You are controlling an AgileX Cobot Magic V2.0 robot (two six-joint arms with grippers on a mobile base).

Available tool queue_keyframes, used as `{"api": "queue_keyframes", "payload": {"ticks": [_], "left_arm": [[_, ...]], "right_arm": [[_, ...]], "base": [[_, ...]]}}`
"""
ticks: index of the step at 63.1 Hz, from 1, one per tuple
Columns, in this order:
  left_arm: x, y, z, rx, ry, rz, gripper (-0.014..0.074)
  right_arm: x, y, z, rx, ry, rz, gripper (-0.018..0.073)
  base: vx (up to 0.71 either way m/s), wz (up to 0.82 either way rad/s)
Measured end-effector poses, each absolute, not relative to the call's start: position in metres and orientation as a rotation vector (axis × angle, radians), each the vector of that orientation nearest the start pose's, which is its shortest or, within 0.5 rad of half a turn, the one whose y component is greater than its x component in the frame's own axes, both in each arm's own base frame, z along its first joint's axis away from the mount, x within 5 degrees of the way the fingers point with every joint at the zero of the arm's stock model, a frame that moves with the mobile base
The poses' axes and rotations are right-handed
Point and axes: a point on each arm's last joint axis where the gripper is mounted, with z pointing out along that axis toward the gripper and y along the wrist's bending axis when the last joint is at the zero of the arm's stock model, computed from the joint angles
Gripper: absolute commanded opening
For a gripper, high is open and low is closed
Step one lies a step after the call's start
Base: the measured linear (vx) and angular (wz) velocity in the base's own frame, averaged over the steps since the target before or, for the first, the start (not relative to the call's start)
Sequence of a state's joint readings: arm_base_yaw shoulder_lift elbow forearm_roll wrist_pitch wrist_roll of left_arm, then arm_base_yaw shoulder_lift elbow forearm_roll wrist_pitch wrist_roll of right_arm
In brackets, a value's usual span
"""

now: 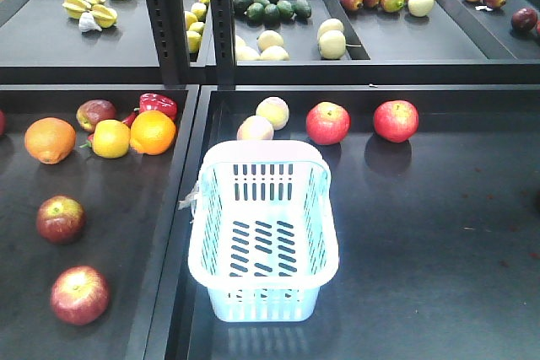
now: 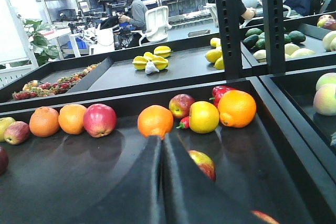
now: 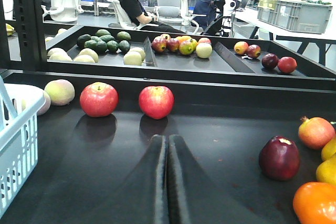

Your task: Pick three apples into basket with both arms

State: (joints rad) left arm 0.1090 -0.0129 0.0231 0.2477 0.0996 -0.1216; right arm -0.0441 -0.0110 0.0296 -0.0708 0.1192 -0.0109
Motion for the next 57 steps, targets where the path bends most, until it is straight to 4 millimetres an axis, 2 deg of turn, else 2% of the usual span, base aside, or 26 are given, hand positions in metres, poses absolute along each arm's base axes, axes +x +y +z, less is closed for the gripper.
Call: {"api": "queue_keyframes", "payload": {"ticks": [40,47,57], "left_arm": [[0.0558,0.0083,0.1973,-0.022,1.593,0.185,-0.0006],[0.0560,0.0071,0.1971,-0.217,1.578,-0.026,-0.0006],[0.0562,0.0046,0.1972,-0.634,1.483,-0.485,-0.0006]], "right_arm": [[0.0566,-0.0033,0.1930,-0.024,1.622,-0.103,-0.0003],[0.0566,-0.0033,0.1930,-0.024,1.622,-0.103,-0.0003],[0.0566,-0.0033,0.1930,-0.024,1.622,-0.103,-0.0003]], "base": [[0.00,0.00],[0.00,0.00],[0.00,0.00]]}}
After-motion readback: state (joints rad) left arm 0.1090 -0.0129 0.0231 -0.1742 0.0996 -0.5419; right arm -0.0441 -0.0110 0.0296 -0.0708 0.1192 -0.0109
